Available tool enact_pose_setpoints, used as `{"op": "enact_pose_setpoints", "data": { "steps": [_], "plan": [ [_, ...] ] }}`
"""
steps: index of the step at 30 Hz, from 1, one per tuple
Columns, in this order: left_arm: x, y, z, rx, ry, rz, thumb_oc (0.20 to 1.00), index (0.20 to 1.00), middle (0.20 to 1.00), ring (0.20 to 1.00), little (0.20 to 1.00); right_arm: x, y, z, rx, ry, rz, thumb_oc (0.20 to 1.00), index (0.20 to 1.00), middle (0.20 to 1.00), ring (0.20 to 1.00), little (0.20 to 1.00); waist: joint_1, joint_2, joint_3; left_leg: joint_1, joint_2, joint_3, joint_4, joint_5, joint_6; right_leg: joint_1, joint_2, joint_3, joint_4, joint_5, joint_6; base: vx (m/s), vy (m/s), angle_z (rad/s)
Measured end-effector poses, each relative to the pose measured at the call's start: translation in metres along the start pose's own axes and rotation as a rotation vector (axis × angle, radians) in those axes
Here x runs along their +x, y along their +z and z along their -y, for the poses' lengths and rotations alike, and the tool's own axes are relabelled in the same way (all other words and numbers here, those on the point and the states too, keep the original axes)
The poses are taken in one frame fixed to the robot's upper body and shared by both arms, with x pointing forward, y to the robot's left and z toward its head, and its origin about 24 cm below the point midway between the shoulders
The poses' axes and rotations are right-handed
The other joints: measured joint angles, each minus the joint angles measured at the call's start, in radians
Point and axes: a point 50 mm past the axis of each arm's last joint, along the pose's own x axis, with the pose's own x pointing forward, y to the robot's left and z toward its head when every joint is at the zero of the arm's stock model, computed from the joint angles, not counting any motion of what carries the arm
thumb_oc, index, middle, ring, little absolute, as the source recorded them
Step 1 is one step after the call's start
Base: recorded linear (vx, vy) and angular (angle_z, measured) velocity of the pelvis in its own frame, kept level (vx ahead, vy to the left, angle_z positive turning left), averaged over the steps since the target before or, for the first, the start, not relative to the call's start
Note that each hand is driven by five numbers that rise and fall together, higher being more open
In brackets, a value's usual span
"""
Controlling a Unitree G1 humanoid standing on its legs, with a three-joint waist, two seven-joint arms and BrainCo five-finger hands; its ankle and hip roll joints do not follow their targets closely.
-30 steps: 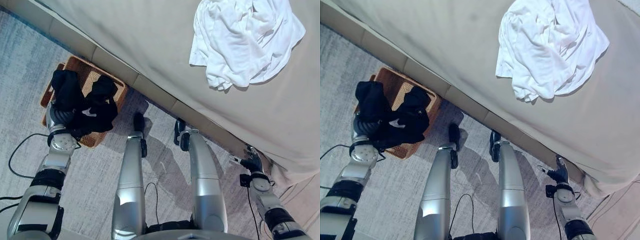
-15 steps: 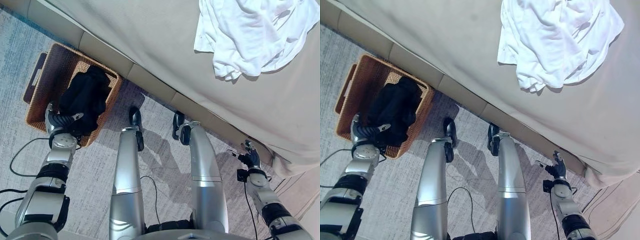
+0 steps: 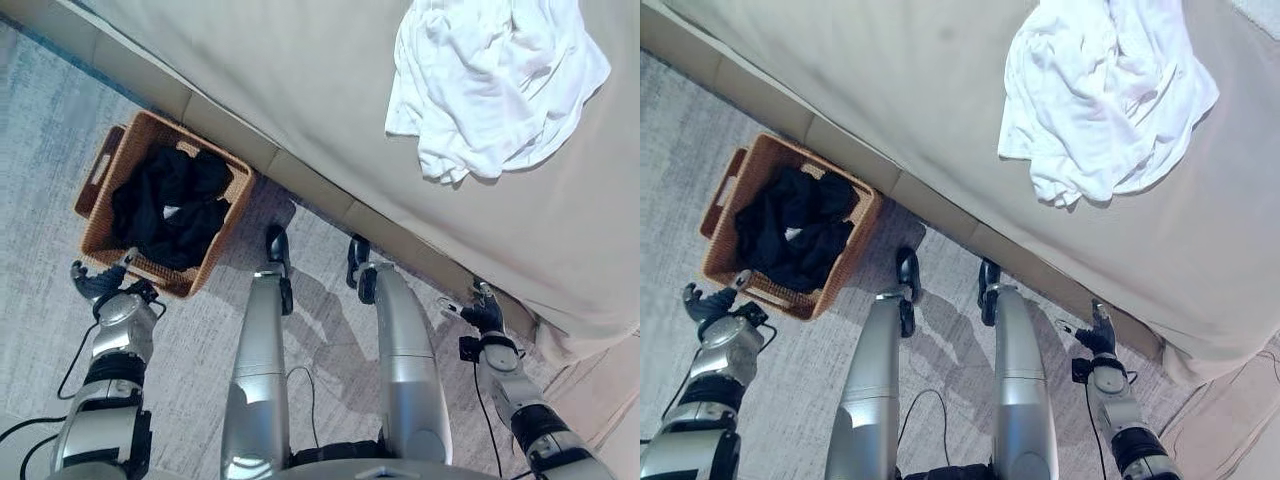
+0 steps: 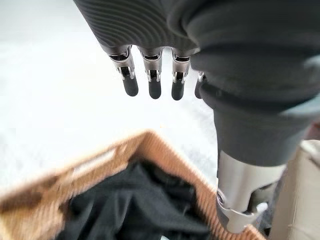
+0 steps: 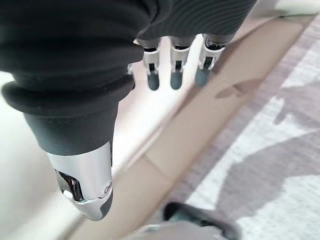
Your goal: Pick up clothes into the bucket
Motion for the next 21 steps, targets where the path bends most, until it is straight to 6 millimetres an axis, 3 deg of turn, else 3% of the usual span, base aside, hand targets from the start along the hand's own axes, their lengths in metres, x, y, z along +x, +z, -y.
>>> {"op": "enact_pose_setpoints", "data": {
  "steps": [3, 6, 7, 9, 14, 17, 21],
  "plan": [
    [-0.013, 0.009, 0.01, -0.021, -0.08, 0.105, 1.0, 1.0, 1.0, 1.0, 1.0, 0.001, 0.004, 0.001, 0.013, -0.021, 0.016, 1.0, 1.0, 1.0, 1.0, 1.0, 0.024, 0.002, -0.001, 0.12, 0.001, 0.003, -0.108, 0.044, -0.008, 0.1, 0.004, -0.003, -0.076, 0.026, 0.004, -0.04, -0.056, 0.01],
    [-0.034, 0.013, 0.028, -0.109, -0.282, 0.185, 1.0, 1.0, 1.0, 1.0, 1.0, 0.006, 0.03, 0.002, 0.054, -0.028, 0.115, 1.0, 1.0, 1.0, 1.0, 1.0, 0.033, 0.01, -0.004, 0.24, 0.003, 0.003, -0.224, 0.09, -0.014, 0.197, 0.007, -0.009, -0.146, 0.045, 0.005, -0.03, -0.037, 0.0],
    [-0.033, 0.004, 0.033, -0.11, -0.314, 0.149, 1.0, 1.0, 1.0, 1.0, 1.0, 0.009, 0.037, 0.002, 0.064, -0.031, 0.135, 1.0, 1.0, 1.0, 1.0, 1.0, 0.027, 0.013, -0.003, 0.275, 0.008, 0.009, -0.248, 0.091, -0.014, 0.226, 0.01, -0.008, -0.164, 0.045, 0.006, 0.05, -0.091, -0.13],
    [-0.045, -0.035, 0.042, -0.109, -0.394, -0.017, 1.0, 1.0, 1.0, 1.0, 1.0, 0.011, 0.057, 0.0, 0.086, -0.021, 0.216, 1.0, 1.0, 1.0, 1.0, 1.0, 0.022, 0.023, -0.004, 0.42, 0.017, 0.017, -0.324, 0.105, -0.016, 0.36, 0.023, -0.003, -0.228, 0.058, 0.009, 0.06, -0.075, -0.17],
    [-0.074, -0.068, 0.056, -0.016, -0.604, -0.089, 1.0, 1.0, 1.0, 1.0, 1.0, 0.009, 0.086, 0.016, 0.039, -0.041, 0.366, 1.0, 1.0, 1.0, 1.0, 1.0, 0.027, 0.072, -0.027, 0.601, 0.037, 0.029, -0.452, 0.127, -0.025, 0.519, 0.046, -0.005, -0.313, 0.06, 0.012, 0.09, -0.09, -0.08],
    [-0.09, -0.084, 0.054, 0.009, -0.637, -0.105, 1.0, 1.0, 1.0, 1.0, 1.0, 0.006, 0.106, 0.034, -0.065, -0.074, 0.468, 1.0, 1.0, 1.0, 1.0, 1.0, 0.03, 0.121, -0.064, 0.64, 0.047, 0.026, -0.489, 0.144, -0.034, 0.555, 0.057, -0.014, -0.339, 0.065, 0.007, 0.08, -0.129, -0.01],
    [-0.121, -0.128, 0.048, 0.02, -0.624, -0.277, 1.0, 1.0, 1.0, 1.0, 1.0, 0.009, 0.12, 0.053, -0.23, -0.116, 0.521, 1.0, 1.0, 1.0, 1.0, 1.0, 0.052, 0.172, -0.131, 0.665, 0.062, 0.014, -0.498, 0.154, -0.048, 0.584, 0.072, -0.03, -0.355, 0.056, 0.004, 0.0, -0.127, 0.02]
  ]
}}
